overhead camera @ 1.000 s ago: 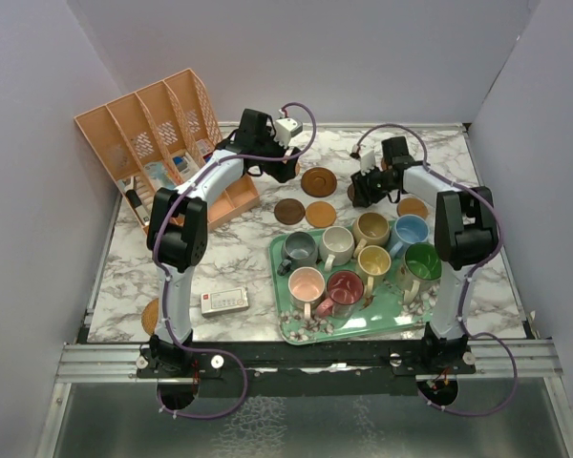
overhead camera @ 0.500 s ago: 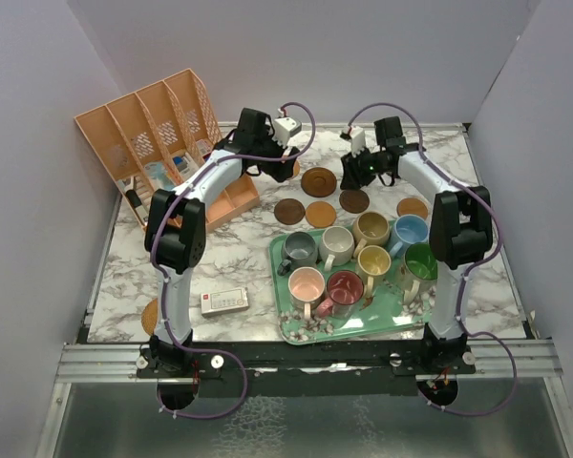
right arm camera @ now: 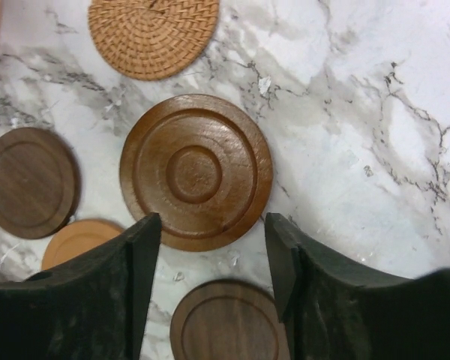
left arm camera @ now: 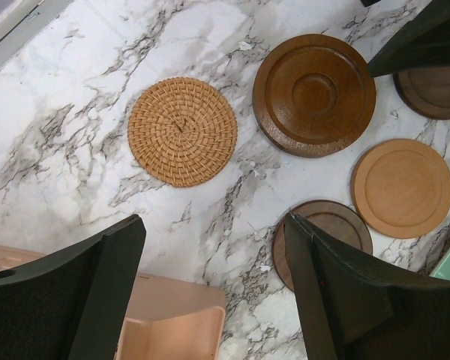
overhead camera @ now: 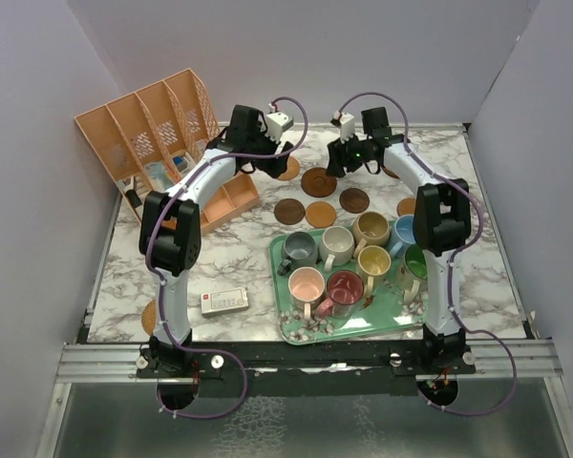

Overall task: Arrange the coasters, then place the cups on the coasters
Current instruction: Move the coaster to the center of the board.

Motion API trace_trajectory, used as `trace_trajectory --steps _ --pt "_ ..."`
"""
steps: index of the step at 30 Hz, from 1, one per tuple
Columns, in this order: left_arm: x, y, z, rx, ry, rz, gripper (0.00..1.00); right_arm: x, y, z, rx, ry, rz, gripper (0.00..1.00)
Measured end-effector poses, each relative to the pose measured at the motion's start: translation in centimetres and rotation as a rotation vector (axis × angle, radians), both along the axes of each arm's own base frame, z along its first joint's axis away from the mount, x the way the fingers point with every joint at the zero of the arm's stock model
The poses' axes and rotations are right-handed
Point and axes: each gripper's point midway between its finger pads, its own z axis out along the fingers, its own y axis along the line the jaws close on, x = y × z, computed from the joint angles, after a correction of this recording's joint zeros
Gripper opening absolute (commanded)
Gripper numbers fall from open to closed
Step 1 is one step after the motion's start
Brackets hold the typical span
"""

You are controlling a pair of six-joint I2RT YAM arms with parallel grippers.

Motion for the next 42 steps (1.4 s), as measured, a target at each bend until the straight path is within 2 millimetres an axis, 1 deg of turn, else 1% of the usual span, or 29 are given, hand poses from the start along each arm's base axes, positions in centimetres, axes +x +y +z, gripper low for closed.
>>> trace_trajectory --steps 4,5,8,12,22,27,30,32,35,39,42 --pt "0.1 0.0 0.6 -0.008 -0.014 0.004 0.78 1.2 1.1 -1.2 -0.034 -0.014 -0.026 0.74" --pt "0.2 0.0 0.7 -0.010 -0.018 0.004 0.78 1.4 1.3 -1.5 -0.044 -0.019 -0.033 0.76" --pt "0.1 0.0 0.8 -0.012 -0.019 0.006 0.78 2.2 1.5 -2.5 -0.078 -0.026 -0.061 0.77" --pt "0.0 0.0 0.8 -0.016 -0.014 0.009 0.78 2.3 1.7 -4.1 -0.122 -0.019 -0.082 0.77" --pt "0.0 0.0 0.8 -0.022 -0.012 0.013 0.78 2.9 0.2 -5.9 -0.202 -0.021 -0.134 0.68" --pt "0.0 0.0 0.7 -0.021 -0.011 0.014 0.78 3.6 -0.4 -5.9 -0.229 -0.050 -0.154 0.57" --pt "0.0 -0.1 0.7 -0.022 -0.011 0.013 0.78 3.9 -0.6 -5.9 -0.242 -0.067 -0.167 0.53" --pt "0.0 0.0 0.7 -0.022 -0.010 0.013 0.78 4.3 -1.3 -5.8 -0.254 -0.078 -0.189 0.50" --pt "-0.2 -0.1 0.5 -0.024 -0.007 0.009 0.78 4.9 -2.8 -5.8 -0.269 -0.082 -0.232 0.48" --pt "-0.3 -0.1 0.2 -0.025 0.001 0.005 0.78 5.8 -6.3 -5.8 -0.282 -0.080 -0.306 0.45" --pt "-0.4 -0.2 0.2 -0.028 0.001 0.001 0.78 5.9 -8.8 -5.8 -0.295 -0.073 -0.356 0.43"
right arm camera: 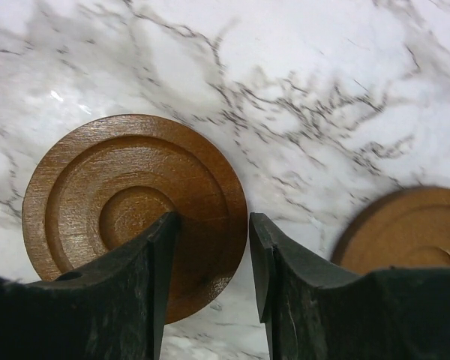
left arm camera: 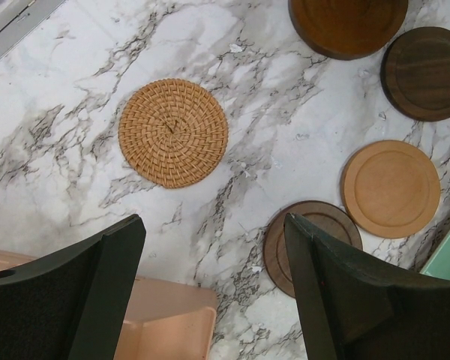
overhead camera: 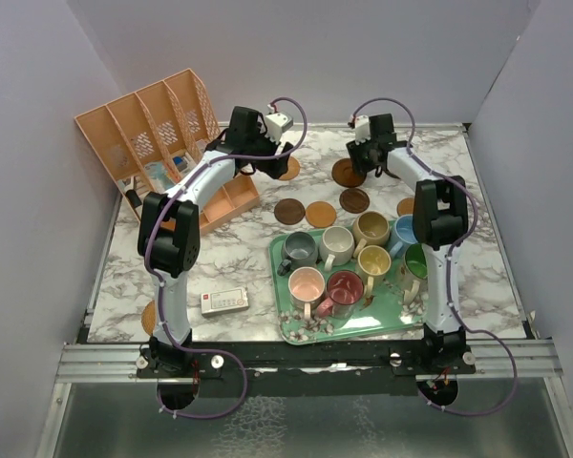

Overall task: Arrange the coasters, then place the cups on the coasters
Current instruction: Move the coaster to the center of the board.

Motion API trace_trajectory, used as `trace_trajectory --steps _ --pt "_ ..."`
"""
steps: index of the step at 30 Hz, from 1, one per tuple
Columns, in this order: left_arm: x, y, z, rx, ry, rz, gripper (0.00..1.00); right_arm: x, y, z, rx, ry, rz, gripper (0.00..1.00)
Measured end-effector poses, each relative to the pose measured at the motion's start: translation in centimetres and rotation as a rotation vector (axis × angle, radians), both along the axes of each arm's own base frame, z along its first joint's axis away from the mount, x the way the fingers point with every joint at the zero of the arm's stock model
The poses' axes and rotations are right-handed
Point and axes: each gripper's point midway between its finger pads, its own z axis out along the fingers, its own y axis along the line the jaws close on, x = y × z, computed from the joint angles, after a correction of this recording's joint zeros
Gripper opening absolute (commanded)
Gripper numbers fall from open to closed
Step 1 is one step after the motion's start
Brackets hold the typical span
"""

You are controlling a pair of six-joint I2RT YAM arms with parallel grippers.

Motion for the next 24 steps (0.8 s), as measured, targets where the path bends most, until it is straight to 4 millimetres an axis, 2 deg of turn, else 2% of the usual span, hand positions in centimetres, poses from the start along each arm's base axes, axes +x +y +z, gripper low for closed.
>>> trace_trajectory --steps 8,24 --pt "-0.1 -0.1 0.0 -0.003 0.001 -0.004 0.78 -1.1 -4.1 0.0 -0.015 0.010 -0.072 0.39" --pt "-0.1 -0.1 0.0 -0.004 0.001 -0.005 0.78 -3.9 -8.9 -0.1 -0.030 0.033 -0.151 0.35"
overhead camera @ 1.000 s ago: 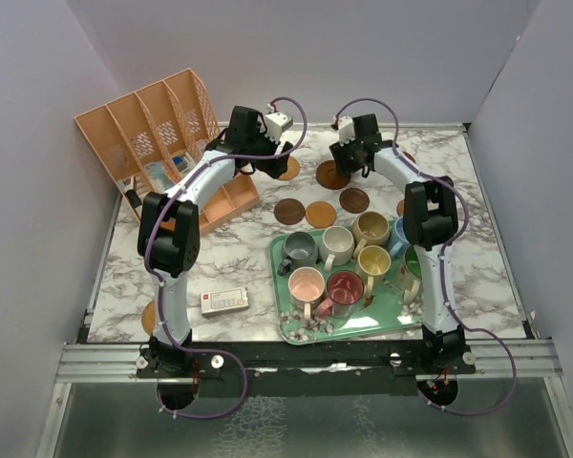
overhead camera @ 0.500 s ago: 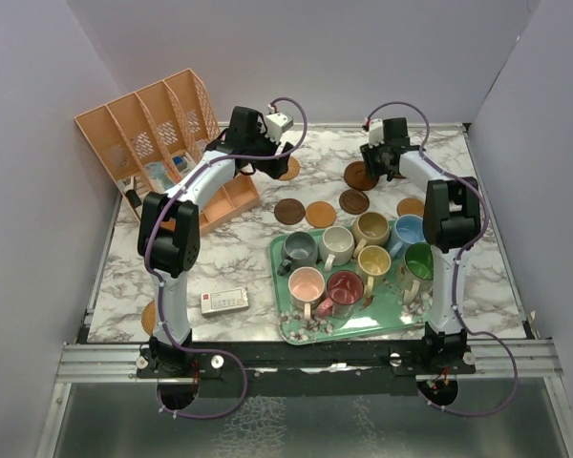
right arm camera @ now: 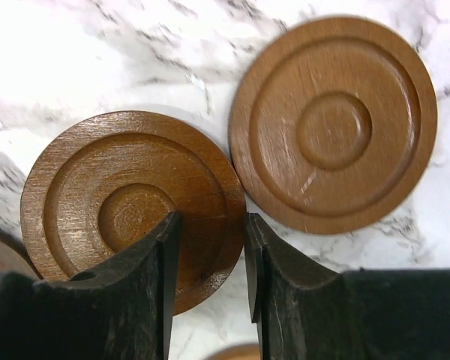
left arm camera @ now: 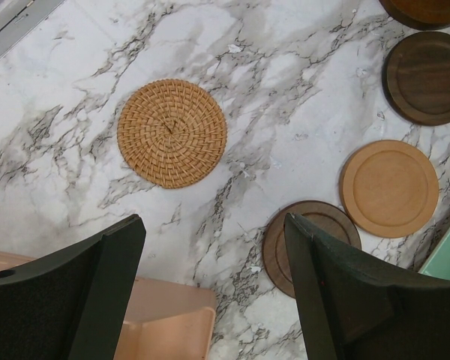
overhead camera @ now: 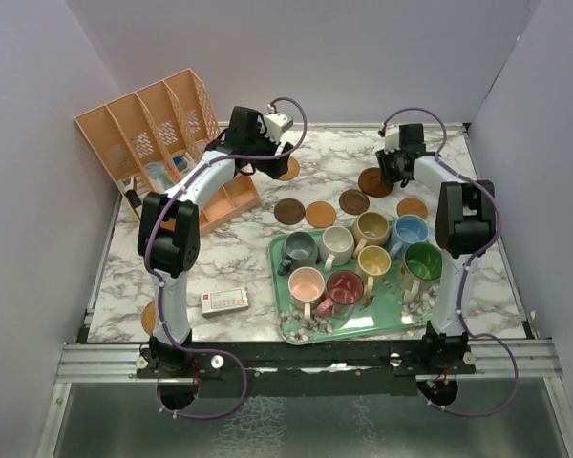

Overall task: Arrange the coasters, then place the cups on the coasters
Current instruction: Move the coaster to the center of the board.

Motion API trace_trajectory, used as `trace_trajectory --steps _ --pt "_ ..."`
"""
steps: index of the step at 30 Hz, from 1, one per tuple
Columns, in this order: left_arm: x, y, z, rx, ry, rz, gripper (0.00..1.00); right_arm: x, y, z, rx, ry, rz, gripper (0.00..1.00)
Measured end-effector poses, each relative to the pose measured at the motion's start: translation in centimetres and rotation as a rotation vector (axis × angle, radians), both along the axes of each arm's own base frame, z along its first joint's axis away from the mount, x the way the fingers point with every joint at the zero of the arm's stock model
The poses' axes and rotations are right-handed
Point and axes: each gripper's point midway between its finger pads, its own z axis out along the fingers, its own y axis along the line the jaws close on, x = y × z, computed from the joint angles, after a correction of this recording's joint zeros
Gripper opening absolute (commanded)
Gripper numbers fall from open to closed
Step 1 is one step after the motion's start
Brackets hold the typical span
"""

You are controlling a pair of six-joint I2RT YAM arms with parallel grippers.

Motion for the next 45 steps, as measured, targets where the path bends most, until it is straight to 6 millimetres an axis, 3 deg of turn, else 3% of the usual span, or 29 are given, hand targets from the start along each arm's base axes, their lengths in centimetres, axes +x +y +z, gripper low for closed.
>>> trace_trajectory --steps 10,21,31,36,45 --pt "-0.1 -0.1 0.0 -0.003 0.002 -0.002 0.79 -2.9 -4.1 0.0 -0.034 0.035 -0.051 0.33" --pt "-0.1 -0.1 0.0 -0.006 0.004 -0.002 0.79 -3.7 -9.3 0.1 -0.083 0.053 -0.141 0.33" --pt "-0.1 -0.1 0.0 -0.007 0.004 -0.003 0.79 -4.1 -9.6 0.0 -0.086 0.078 -0.136 0.35" --pt "-0.1 -0.2 0.0 -0.010 0.007 -0.004 0.79 -4.5 -9.5 0.1 -0.081 0.104 -0.134 0.50" --pt "-0.2 -0.3 0.1 -0.016 0.009 -0.011 0.80 -3.1 -9.1 1.4 -0.055 0.110 -0.123 0.61"
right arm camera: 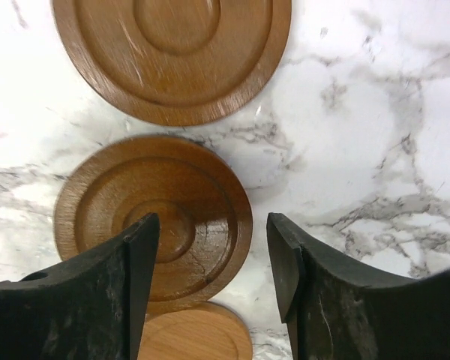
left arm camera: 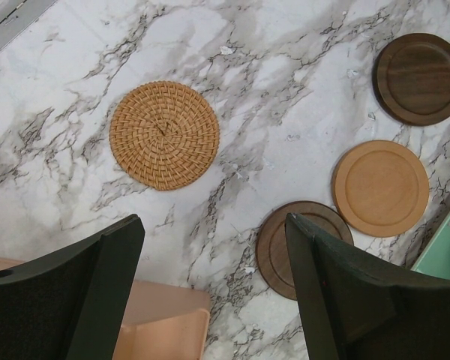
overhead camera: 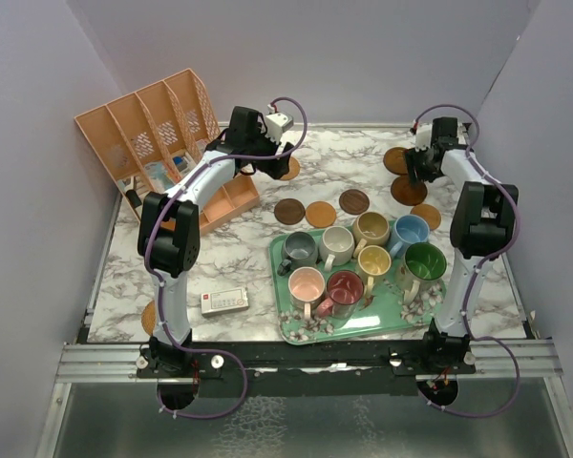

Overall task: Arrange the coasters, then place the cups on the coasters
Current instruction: Move the coaster to the center of the board.

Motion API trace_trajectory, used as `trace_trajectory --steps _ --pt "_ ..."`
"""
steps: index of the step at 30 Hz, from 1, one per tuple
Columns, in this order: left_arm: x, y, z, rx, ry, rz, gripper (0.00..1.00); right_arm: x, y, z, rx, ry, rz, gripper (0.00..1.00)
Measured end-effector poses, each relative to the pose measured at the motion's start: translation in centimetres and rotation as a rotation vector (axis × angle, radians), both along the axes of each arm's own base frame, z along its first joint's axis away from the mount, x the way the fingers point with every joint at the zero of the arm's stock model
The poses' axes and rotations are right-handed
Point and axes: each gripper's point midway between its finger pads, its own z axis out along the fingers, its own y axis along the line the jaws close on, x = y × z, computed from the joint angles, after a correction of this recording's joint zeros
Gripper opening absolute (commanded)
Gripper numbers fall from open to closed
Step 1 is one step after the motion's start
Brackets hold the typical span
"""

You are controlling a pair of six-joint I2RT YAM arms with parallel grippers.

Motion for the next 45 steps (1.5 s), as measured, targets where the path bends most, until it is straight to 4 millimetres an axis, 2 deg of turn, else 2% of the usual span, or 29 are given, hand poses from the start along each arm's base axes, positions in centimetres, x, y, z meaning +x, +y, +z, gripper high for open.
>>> trace_trajectory --steps 4,10,17,21,23,30,35,45 --pt "0.0 0.0 0.0 0.000 0.000 0.000 0.80 1.1 1.0 1.4 0.048 -0.044 0.039 0.62" --pt "0.0 0.0 0.0 0.000 0.000 0.000 0.82 0.2 5.0 1.6 0.180 -0.042 0.166 0.62" --pt "0.0 0.0 0.0 0.000 0.000 0.000 0.84 -1.3 12.5 1.2 0.253 -0.014 0.361 0.62" --pt "0.0 0.0 0.0 0.001 0.000 0.000 0.84 -2.3 15.9 1.0 0.263 0.007 0.447 0.60" --pt "0.0 0.0 0.0 0.001 0.000 0.001 0.84 -2.7 17.0 0.9 0.262 0.013 0.474 0.59" --pt "0.0 0.0 0.0 0.002 -0.001 0.000 0.84 -3.7 18.3 -0.3 0.247 0.043 0.515 0.53" --pt "0.0 0.1 0.0 0.004 -0.004 -0.002 0.84 -4.3 18.3 -1.6 0.219 0.071 0.511 0.48" --pt "0.0 0.0 0.0 0.005 -0.005 -0.004 0.85 -3.2 17.7 -1.7 0.181 0.041 0.475 0.32"
